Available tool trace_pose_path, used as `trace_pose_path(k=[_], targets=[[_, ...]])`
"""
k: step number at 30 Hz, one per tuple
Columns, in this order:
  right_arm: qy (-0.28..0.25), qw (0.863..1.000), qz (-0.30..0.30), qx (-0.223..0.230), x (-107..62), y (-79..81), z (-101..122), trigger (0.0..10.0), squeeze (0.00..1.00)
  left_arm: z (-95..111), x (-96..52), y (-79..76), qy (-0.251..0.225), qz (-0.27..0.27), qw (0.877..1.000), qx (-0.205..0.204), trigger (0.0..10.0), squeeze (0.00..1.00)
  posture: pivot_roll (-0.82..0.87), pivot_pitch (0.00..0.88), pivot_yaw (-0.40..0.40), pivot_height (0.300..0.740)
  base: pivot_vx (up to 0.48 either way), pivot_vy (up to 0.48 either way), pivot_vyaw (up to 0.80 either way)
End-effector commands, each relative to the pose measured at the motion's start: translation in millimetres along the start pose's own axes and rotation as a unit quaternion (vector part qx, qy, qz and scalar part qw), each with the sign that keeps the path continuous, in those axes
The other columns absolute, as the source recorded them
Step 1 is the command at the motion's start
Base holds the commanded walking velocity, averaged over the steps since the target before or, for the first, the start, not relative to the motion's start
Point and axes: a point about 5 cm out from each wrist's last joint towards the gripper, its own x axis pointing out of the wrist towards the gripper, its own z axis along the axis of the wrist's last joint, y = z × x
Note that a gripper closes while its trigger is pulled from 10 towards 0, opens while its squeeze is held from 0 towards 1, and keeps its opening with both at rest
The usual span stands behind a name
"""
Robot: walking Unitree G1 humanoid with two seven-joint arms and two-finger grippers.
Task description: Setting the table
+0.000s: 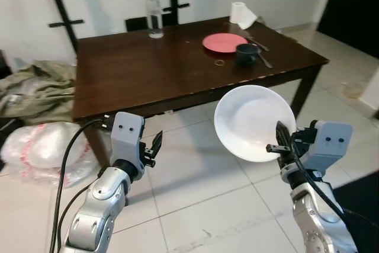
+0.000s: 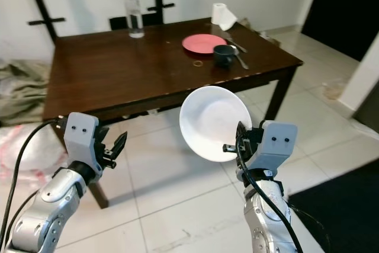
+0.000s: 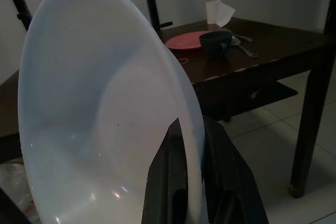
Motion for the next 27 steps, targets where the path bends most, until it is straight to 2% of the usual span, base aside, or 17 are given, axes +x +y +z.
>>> trace_pose_path(k=[1,5,27], targets=[[-0.001,1.0,-0.001,0.002,-1.6,-0.2,0.9,10.0,0.0,-5.2,-1.1,0.8,0.014,0.004,1.0,0.001,10.0,0.0,-0.02,0.105,0.117,0.74,0.0,0.0,0.0],[-0.001,1.0,0.002,0.001,-1.5,-0.1,1.1,10.0,0.0,-6.0,-0.8,1.3,0.018,0.007,1.0,0.003,10.0,0.0,-0.02,0.106,0.115,0.74,0.0,0.0,0.0],[-0.001,0.999,0.042,-0.005,-3.1,7.3,1.3,10.0,0.0,-8.9,0.4,1.6,0.025,0.02,0.999,0.005,10.0,0.0,-0.02,0.108,0.114,0.74,0.0,0.0,0.79]])
